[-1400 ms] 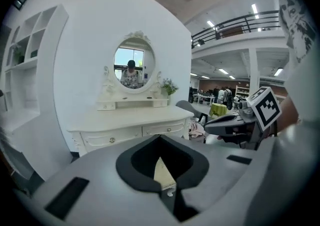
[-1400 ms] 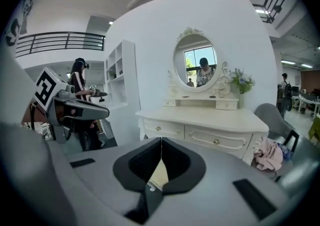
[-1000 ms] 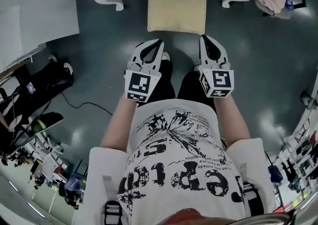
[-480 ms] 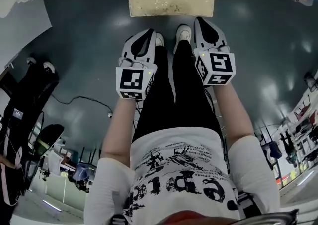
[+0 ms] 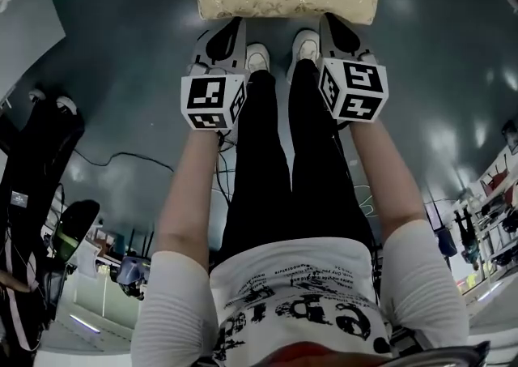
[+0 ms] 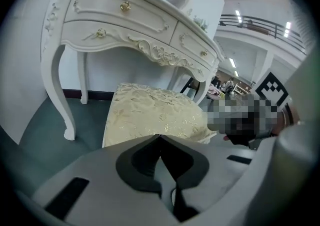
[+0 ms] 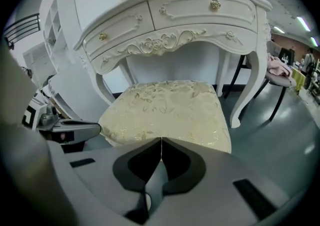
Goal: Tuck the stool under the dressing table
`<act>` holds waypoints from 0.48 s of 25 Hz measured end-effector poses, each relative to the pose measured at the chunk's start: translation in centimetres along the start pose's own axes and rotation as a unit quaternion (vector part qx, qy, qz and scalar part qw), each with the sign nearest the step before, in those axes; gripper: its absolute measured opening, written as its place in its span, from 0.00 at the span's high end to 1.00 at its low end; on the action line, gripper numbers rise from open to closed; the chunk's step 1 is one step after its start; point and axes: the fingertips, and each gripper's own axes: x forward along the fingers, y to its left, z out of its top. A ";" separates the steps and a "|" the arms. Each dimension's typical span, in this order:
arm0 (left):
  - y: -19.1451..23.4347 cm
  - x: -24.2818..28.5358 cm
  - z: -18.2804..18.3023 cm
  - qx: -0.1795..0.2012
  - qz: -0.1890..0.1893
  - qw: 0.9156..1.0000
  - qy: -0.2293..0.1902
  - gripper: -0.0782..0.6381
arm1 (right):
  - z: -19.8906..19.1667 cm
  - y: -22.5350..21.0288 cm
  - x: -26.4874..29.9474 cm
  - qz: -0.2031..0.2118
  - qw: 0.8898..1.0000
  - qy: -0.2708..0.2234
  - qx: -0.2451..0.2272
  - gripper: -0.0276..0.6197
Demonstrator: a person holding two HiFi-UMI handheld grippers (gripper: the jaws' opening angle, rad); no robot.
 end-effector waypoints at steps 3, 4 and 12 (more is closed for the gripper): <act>0.4 1.0 -0.4 -0.008 0.001 1.000 0.006 0.86 | -1.0 -0.7 0.9 -0.005 1.000 0.016 0.015 0.93; 0.5 1.2 -0.4 -0.010 0.002 1.000 0.007 0.86 | -1.0 -0.8 1.0 -0.007 1.000 0.015 0.011 0.93; 2.6 2.0 0.4 -0.040 -0.019 0.999 0.031 0.86 | 0.4 0.2 2.8 -0.009 1.000 0.001 -0.021 0.93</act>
